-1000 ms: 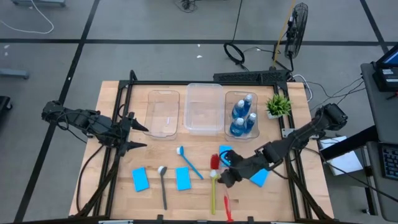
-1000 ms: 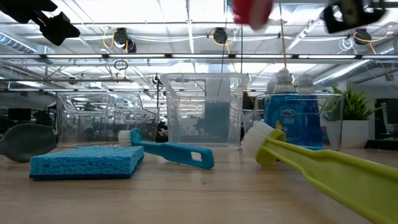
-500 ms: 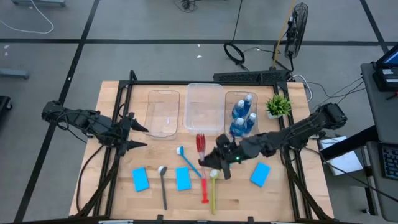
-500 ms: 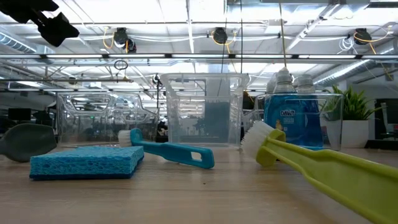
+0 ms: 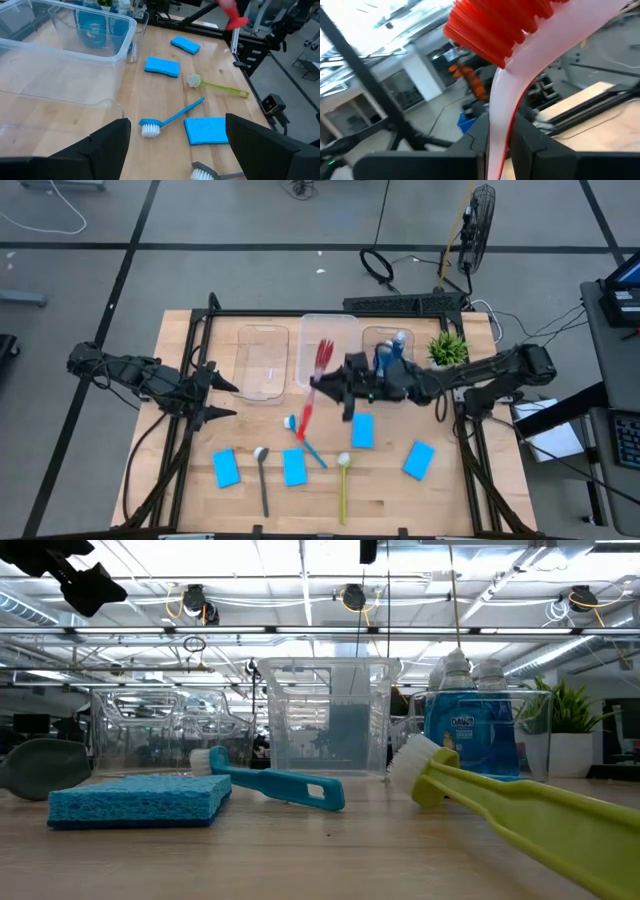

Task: Pick & Place Kitchen Sink Supplies
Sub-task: Put the red dishwashing brush into the middle transparent bin

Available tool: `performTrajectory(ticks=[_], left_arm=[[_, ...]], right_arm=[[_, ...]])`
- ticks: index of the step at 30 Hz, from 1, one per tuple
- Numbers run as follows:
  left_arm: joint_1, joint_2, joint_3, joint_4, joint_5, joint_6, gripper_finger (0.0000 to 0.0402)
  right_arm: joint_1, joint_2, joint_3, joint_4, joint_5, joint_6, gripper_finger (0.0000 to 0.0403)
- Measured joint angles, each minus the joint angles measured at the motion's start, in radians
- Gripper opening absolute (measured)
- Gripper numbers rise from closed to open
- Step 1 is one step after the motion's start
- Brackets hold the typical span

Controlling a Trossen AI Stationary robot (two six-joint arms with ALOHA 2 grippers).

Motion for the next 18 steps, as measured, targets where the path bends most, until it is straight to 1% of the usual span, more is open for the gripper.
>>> performTrajectory(ticks=[3, 5, 7, 13, 15, 18], left_arm=[[0.0, 0.0, 0.0, 0.0, 0.0, -0.013, 0.0321], [0.0, 0.0, 0.0, 0.0, 0.0, -0.018, 0.0316], [0.0, 0.0, 0.0, 0.002, 0.0, -0.019, 0.0311], [0.0, 0.0, 0.0, 0.005, -0.013, -0.033, 0.0301], [0.0, 0.0, 0.0, 0.005, -0.028, -0.035, 0.0302], [0.0, 0.0, 0.0, 0.006, -0.061, -0.035, 0.0308]], right_arm=[[-0.052, -0.001, 0.0, -0.03, -0.006, 0.023, 0.0035], [-0.082, -0.01, 0.013, -0.091, -0.007, 0.029, 0.0035], [-0.113, -0.015, 0.06, -0.2, -0.007, 0.027, 0.0035], [-0.204, -0.014, 0.264, -0.616, -0.007, -0.008, 0.0035], [-0.235, -0.017, 0.312, -0.7, -0.007, -0.007, 0.0035], [-0.279, -0.017, 0.335, -0.791, -0.007, 0.001, 0.0035]])
